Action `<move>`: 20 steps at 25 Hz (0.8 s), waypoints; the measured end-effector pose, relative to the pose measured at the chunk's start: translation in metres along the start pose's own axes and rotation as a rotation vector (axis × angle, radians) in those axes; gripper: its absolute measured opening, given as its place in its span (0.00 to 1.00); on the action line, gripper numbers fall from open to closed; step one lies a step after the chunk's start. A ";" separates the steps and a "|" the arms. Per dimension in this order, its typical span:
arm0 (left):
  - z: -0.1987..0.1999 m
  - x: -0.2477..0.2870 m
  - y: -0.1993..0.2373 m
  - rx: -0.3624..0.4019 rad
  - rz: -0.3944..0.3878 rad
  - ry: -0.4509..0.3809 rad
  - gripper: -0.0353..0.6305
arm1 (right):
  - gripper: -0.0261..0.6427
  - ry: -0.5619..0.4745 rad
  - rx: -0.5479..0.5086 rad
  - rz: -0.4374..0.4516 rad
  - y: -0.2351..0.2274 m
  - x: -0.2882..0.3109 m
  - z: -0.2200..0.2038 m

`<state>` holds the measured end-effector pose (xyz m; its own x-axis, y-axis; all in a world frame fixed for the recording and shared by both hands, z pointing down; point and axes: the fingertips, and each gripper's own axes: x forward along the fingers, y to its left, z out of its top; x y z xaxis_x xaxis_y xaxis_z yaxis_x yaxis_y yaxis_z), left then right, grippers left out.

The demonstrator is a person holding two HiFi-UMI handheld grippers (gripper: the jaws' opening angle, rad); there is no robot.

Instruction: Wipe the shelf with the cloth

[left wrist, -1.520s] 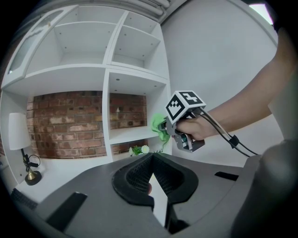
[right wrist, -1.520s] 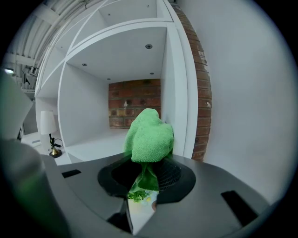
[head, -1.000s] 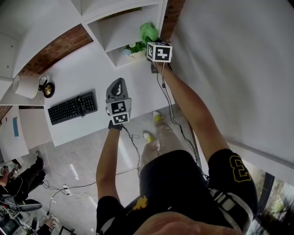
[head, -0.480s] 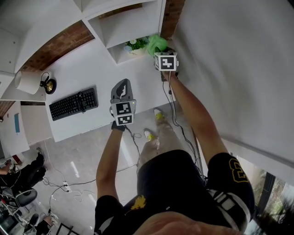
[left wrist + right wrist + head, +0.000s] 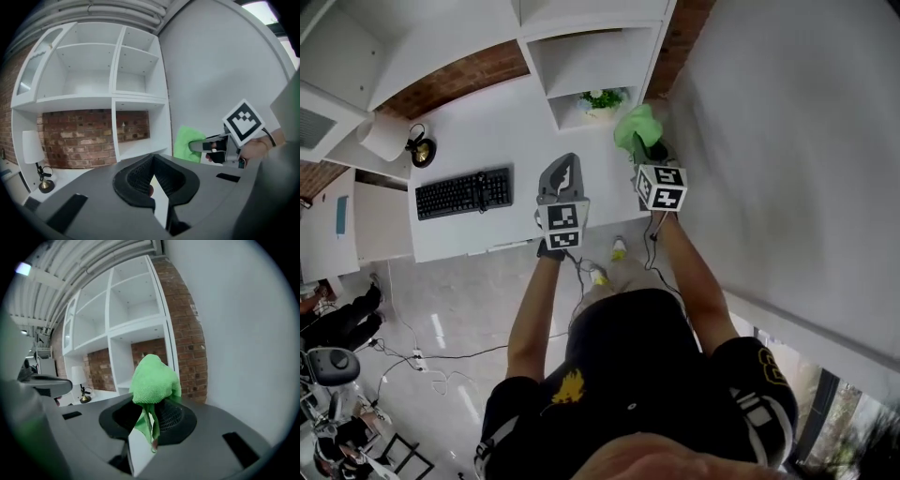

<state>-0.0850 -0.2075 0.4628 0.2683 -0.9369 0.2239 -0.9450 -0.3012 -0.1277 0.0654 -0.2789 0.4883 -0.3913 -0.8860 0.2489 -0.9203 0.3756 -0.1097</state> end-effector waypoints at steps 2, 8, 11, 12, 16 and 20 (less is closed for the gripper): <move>0.016 0.006 0.005 -0.007 0.012 -0.011 0.08 | 0.16 -0.053 -0.041 0.026 0.005 -0.006 0.025; 0.043 0.019 0.032 -0.014 0.099 -0.014 0.08 | 0.16 -0.155 -0.095 0.052 0.010 0.004 0.081; 0.044 0.009 0.043 -0.001 0.115 -0.007 0.08 | 0.16 -0.172 -0.138 0.091 0.033 -0.001 0.084; 0.044 0.003 0.048 -0.002 0.118 -0.009 0.08 | 0.16 -0.173 -0.144 0.099 0.040 -0.004 0.082; 0.038 -0.026 0.071 -0.018 0.128 -0.013 0.08 | 0.17 -0.164 -0.139 0.126 0.075 -0.018 0.073; 0.028 -0.067 0.089 -0.031 0.094 -0.036 0.08 | 0.16 -0.145 -0.130 0.093 0.117 -0.042 0.058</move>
<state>-0.1814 -0.1766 0.4098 0.1842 -0.9667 0.1774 -0.9715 -0.2065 -0.1164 -0.0260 -0.2133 0.4092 -0.4784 -0.8722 0.1017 -0.8767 0.4810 0.0018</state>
